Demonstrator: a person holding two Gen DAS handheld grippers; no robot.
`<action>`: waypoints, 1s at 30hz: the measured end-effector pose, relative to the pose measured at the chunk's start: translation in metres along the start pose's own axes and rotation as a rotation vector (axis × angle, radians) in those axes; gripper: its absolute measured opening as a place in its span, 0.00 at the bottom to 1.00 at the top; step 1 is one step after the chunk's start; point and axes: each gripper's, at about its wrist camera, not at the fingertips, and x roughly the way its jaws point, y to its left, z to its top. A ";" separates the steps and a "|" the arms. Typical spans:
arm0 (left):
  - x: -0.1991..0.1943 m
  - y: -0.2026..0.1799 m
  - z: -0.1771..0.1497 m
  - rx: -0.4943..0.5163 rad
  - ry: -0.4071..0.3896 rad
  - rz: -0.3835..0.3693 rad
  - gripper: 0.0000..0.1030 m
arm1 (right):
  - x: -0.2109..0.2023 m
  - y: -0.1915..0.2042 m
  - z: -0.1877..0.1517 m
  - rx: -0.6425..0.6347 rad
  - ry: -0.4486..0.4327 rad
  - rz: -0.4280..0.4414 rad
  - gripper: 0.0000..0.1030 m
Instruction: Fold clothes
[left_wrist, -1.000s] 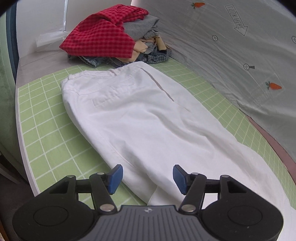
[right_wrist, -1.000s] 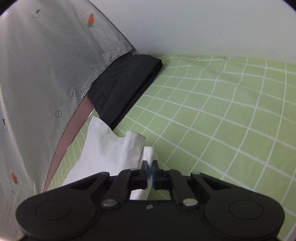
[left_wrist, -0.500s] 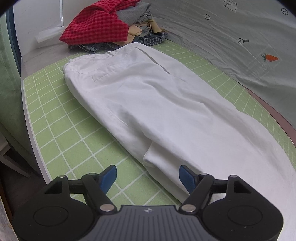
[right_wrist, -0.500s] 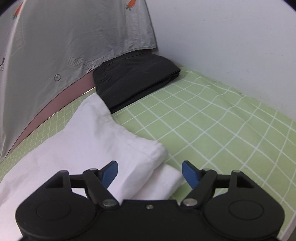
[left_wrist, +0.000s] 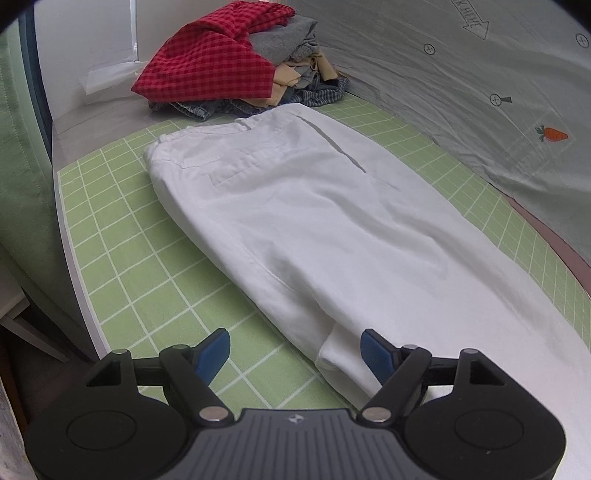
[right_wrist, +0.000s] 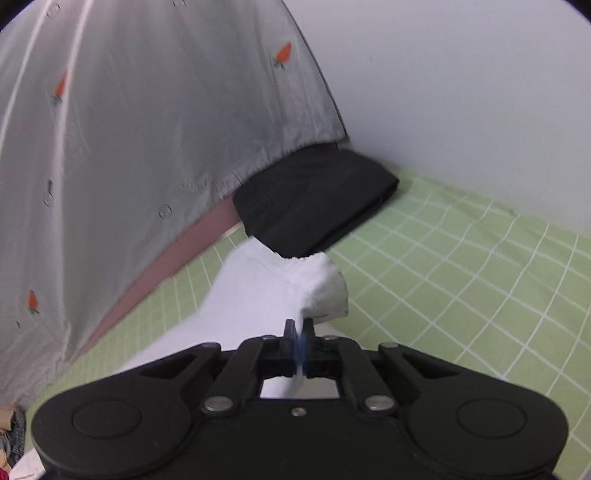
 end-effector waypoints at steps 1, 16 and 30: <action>0.001 0.006 0.004 -0.013 -0.004 0.002 0.76 | -0.013 0.001 0.004 0.007 -0.025 -0.002 0.02; 0.060 0.099 0.066 -0.094 0.018 0.032 0.83 | 0.017 0.055 -0.094 -0.317 0.122 -0.385 0.93; 0.135 0.143 0.145 -0.129 0.062 -0.070 0.86 | 0.005 0.160 -0.177 -0.275 0.194 -0.355 1.00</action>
